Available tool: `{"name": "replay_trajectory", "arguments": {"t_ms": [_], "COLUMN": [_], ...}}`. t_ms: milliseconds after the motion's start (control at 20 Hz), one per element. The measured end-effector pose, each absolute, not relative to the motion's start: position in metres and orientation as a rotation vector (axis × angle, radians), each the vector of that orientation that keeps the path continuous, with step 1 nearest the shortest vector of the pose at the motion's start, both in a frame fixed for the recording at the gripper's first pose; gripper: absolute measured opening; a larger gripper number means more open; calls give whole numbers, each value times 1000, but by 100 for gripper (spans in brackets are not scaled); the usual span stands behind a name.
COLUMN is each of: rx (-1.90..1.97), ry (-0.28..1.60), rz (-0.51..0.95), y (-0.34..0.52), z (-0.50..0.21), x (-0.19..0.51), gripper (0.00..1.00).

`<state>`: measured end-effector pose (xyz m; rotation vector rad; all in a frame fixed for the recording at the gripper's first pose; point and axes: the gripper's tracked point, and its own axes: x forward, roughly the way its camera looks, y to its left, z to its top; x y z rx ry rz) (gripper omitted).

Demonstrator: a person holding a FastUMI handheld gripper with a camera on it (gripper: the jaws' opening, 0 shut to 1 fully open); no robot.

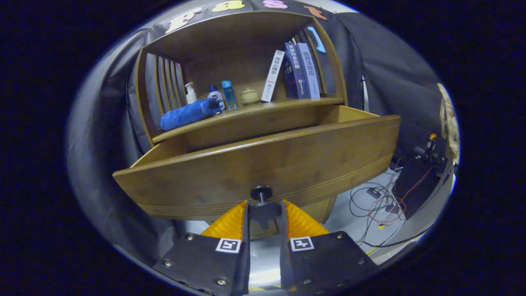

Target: Pull open the drawer, take out the items inside it, and place them on the countertop above the cabinet.

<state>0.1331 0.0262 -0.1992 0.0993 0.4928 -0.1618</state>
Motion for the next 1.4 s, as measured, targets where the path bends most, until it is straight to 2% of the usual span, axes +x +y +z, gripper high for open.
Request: {"name": "replay_trajectory", "arguments": {"t_ms": [200, 250, 350, 450, 500, 800, 1000, 1400], "rx": [140, 144, 135, 119, 112, 97, 70, 60], "ry": [453, 454, 446, 440, 433, 267, 218, 517], "rz": [-150, -150, -139, -148, -154, -173, -254, -433], "y": [25, 25, 30, 31, 31, 37, 25, -24], "z": [-196, -197, -193, -186, -182, -108, -68, -115], "x": [137, 136, 138, 136, 134, 145, 180, 248], "gripper": [30, 37, 41, 53, 54, 54, 54, 55]}}
